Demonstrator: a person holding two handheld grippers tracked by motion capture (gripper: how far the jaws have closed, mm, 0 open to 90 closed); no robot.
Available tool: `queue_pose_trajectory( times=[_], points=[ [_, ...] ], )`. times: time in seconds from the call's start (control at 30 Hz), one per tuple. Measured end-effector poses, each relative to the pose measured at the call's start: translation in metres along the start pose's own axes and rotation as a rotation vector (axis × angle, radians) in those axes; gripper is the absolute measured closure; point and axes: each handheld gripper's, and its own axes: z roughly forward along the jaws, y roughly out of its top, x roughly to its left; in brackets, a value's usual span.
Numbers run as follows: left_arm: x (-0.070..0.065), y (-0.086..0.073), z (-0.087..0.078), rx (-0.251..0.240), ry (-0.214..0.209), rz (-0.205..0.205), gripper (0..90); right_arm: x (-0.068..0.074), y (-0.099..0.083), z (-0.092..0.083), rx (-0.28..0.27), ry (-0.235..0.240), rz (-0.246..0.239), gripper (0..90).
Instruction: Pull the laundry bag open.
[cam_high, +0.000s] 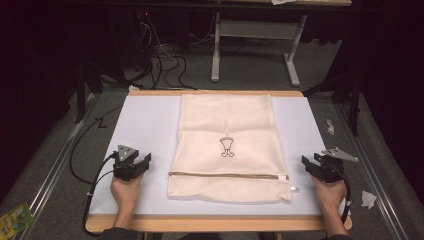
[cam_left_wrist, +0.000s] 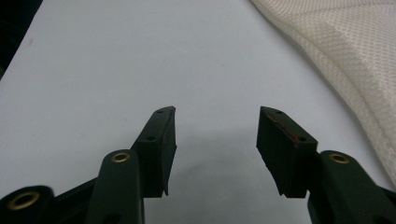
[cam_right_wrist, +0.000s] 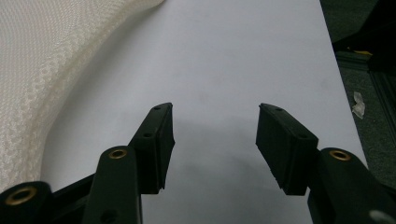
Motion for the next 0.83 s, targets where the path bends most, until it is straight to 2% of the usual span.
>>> queue_pose_trajectory(
  times=[0.23,0.33,0.4,0.83],
  points=[
    [-0.0011,-0.0008,0.0024,0.012,0.009,0.0,46.7,0.001,-0.0008,0.0008,0.004,0.0,-0.007,45.5],
    [-0.0008,-0.001,0.0029,0.023,0.011,0.0,42.3,0.0033,-0.0009,0.0018,0.02,-0.011,-0.018,42.1],
    [-0.0018,-0.0017,0.0021,0.014,0.007,0.01,41.4,0.005,-0.0016,0.0013,0.008,-0.017,-0.043,42.0],
    [-0.0021,-0.0025,0.0013,0.007,-0.003,0.014,39.9,0.0082,-0.0022,0.0016,0.013,-0.013,-0.07,40.7]
  ],
)
